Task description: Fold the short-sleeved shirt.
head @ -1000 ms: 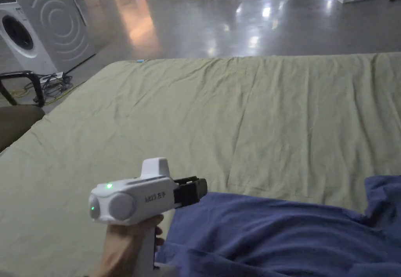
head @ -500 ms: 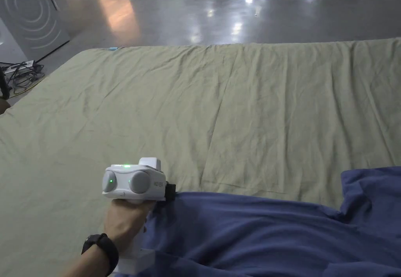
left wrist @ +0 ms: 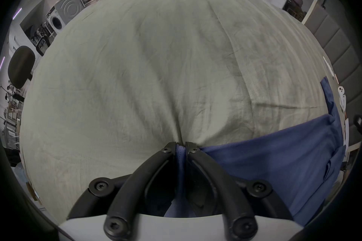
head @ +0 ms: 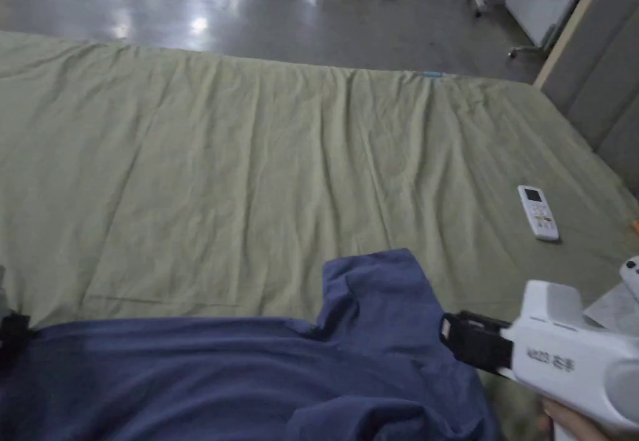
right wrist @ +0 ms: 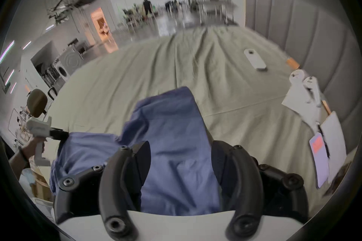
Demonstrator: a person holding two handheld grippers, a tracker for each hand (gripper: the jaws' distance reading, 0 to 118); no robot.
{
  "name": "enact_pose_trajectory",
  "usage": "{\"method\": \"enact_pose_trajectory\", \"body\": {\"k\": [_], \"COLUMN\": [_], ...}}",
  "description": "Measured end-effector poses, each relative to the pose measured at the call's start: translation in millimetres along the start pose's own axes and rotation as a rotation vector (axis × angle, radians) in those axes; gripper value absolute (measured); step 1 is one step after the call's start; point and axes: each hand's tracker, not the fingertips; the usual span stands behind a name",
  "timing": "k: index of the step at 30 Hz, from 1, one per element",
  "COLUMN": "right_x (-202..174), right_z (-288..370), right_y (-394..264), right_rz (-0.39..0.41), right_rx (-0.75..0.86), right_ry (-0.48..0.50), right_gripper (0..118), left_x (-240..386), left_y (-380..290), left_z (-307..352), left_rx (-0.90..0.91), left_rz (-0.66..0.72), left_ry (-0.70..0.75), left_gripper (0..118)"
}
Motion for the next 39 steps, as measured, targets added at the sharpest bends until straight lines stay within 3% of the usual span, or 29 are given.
{"method": "enact_pose_trajectory", "body": {"k": [2,6,7,9,10,12,13,14,17,18,20,24,30,34,37,39], "right_x": [11.3,16.5,17.7,17.9,10.9,5.3,1.0,-3.2,-1.1,3.7,7.0,10.7,33.3,40.9,53.4,53.4], "right_z": [-41.9,-119.7,-132.2,-135.3,-123.2,-111.1,-109.9,-112.4,-113.1,-109.2,-84.7,-3.0,104.5,118.3,101.2,90.0], "right_y": [13.0,25.4,24.6,22.5,21.9,17.3,14.2,13.3,11.5,13.5,13.9,-1.0,-87.0,-150.3,-191.1,-204.6], "right_rz": [-0.003,0.156,0.164,0.126,0.135,0.187,0.192,0.200,0.175,0.101,0.031,0.041,-0.069,-0.084,-0.171,-0.170], "right_rx": [-0.034,-0.195,-0.231,-0.225,-0.215,-0.179,-0.190,-0.205,-0.193,-0.150,-0.074,0.069,0.141,0.100,0.031,0.013], "right_ry": [0.004,-0.238,-0.287,-0.235,-0.245,-0.162,-0.170,-0.166,-0.169,-0.129,-0.077,-0.042,-0.028,-0.049,-0.051,-0.070], "right_gripper": [68,72,72,74,70,22,7,2,0,0,0,0,0,0,0,0], "left_x": [-1.7,-2.0,-5.1,-6.6,-6.0,-6.1,-2.7,-0.5,4.9,1.6,-6.1,-40.0,-66.4,-81.1,-81.2,-81.6], "left_y": [-0.6,-4.6,-4.5,-7.2,-7.6,-7.1,-7.7,-8.1,-10.0,-9.4,-22.6,-60.9,-174.7,-239.2,-265.2,-273.9], "left_z": [-1.2,1.3,1.4,0.2,0.3,-5.7,-7.3,-7.6,5.1,12.8,44.9,111.0,182.8,168.0,142.3,132.2], "left_rx": [0.000,0.004,0.013,0.031,0.033,0.041,0.047,0.049,0.048,0.081,0.272,0.362,0.348,0.228,0.192,0.188], "left_rz": [0.004,0.011,0.029,0.070,0.071,0.045,0.015,0.011,0.013,0.006,-0.005,0.104,0.114,0.223,0.228,0.256], "left_ry": [-0.005,-0.028,-0.031,-0.033,-0.031,-0.017,-0.002,0.007,0.013,-0.012,-0.056,-0.246,-0.291,-0.391,-0.368,-0.378], "left_gripper": [9,10,9,9,9,9,9,9,8,7,7,7,7,7,7,7]}}
